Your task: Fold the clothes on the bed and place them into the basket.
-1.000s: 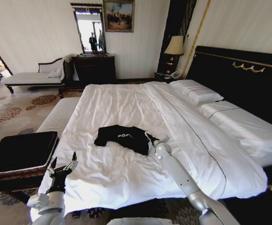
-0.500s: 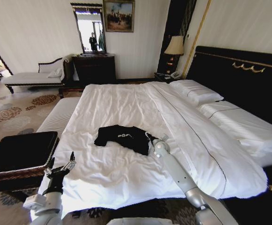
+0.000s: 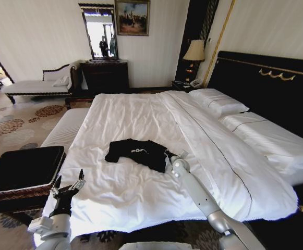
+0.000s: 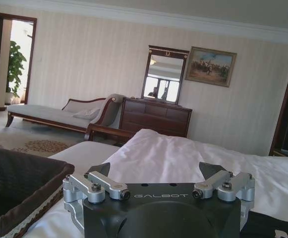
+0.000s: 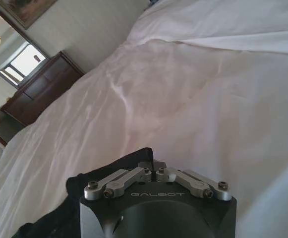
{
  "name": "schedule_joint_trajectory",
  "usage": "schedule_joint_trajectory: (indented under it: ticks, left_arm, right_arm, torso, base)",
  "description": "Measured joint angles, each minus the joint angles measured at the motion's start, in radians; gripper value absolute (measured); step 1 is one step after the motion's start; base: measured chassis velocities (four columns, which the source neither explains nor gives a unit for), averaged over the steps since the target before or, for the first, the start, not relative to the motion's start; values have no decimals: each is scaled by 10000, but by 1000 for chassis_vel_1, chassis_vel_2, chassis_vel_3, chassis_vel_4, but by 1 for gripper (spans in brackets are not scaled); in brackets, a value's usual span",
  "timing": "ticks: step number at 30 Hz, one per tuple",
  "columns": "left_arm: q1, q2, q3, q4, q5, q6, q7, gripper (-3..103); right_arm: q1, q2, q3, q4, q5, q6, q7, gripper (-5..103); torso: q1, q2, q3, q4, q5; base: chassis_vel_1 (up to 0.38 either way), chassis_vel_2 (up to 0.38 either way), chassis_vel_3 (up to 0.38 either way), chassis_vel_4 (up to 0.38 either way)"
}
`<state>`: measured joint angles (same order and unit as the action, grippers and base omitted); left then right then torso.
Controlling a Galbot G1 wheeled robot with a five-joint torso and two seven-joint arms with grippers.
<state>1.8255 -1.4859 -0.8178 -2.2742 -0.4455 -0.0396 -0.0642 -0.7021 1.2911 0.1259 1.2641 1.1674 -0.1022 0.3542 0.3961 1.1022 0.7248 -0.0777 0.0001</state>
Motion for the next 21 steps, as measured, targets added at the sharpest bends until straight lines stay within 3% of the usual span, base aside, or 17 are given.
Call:
schedule_joint_trajectory:
  ticks: [5,7,8,11,17,21]
  left_arm:
    - [-940,358,14,805,-362,479,11,100]
    - [-1662,686,31,1307,-968,1035,-14,100]
    - [-1662,686,31,1307,-968,1035,-14,100]
    - [-2707,1458,175,2117,-1964,1707,-118,100]
    - [-3798,2172,583,3333,-2617,1879,-89,100]
    - [-4632,2510,774,4090,-3484,1972,-105,100]
  right_arm:
    - [-139,-130,-102,327,-1048,704,-990,0]
    - [-306,-164,-131,553,-1285,848,-1150,0]
    - [-306,-164,-131,553,-1285,848,-1150,0]
    - [-537,-169,-146,781,-1388,1113,-1300,0]
    - [-735,-179,-127,981,-1483,1649,-1780,0]
    - [-829,-240,-123,1106,-1504,1752,-1921,0]
  torso:
    - [0,0,0,-1,-3]
    - [0,0,0,-2,-4]
    - [0,0,0,-2,-4]
    - [0,0,0,-4,0]
    - [1,0,0,0,-2]
    - [1,0,0,-2,-3]
  base:
    - [0,0,0,0]
    - [0,0,0,0]
    - [0,0,0,0]
    - [0,0,0,0]
    - [0,0,0,0]
    - [0,0,0,0]
